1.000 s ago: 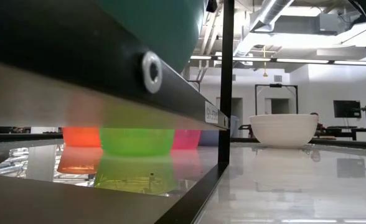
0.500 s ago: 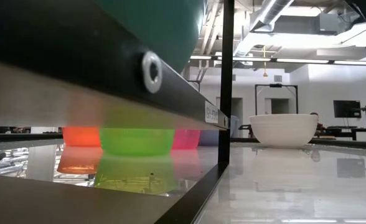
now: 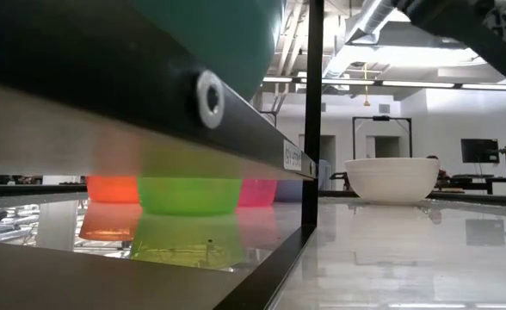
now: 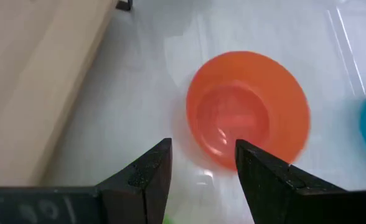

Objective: Place and stack bowls onto a shelf
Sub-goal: Put the orange bowl on the shelf

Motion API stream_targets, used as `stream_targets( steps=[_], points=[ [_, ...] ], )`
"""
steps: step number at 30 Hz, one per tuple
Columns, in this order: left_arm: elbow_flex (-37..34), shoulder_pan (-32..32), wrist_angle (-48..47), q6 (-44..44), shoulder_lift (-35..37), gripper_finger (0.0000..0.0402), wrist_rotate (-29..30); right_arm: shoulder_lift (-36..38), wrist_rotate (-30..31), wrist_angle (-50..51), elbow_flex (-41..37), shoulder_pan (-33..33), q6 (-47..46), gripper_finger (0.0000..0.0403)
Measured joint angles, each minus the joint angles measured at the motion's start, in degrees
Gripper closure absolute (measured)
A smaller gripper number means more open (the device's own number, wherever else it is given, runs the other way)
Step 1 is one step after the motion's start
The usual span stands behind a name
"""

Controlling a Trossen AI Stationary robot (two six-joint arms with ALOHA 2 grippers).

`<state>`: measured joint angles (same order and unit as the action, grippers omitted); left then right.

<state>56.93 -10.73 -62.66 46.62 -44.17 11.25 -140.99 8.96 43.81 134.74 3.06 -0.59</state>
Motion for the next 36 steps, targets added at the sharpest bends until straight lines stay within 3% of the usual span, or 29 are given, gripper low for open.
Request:
stream_targets(
  steps=[13, 25, 36],
  points=[
    [0.0, 0.0, -3.7, 0.0, 0.6, 0.0111, 0.7, -6.4, -4.2, -12.2, 0.1, -2.4, 14.5, 0.0202],
    [0.0, 0.0, -4.0, -1.2, 0.7, 0.0111, 0.8, -6.5, -10.0, -13.0, -1.1, -3.6, 14.6, 0.0225],
    [0.0, 0.0, -4.1, -1.4, 0.7, 0.0111, 1.1, -6.6, -10.1, -13.1, -4.9, -3.6, 14.6, 0.023]
  ],
)
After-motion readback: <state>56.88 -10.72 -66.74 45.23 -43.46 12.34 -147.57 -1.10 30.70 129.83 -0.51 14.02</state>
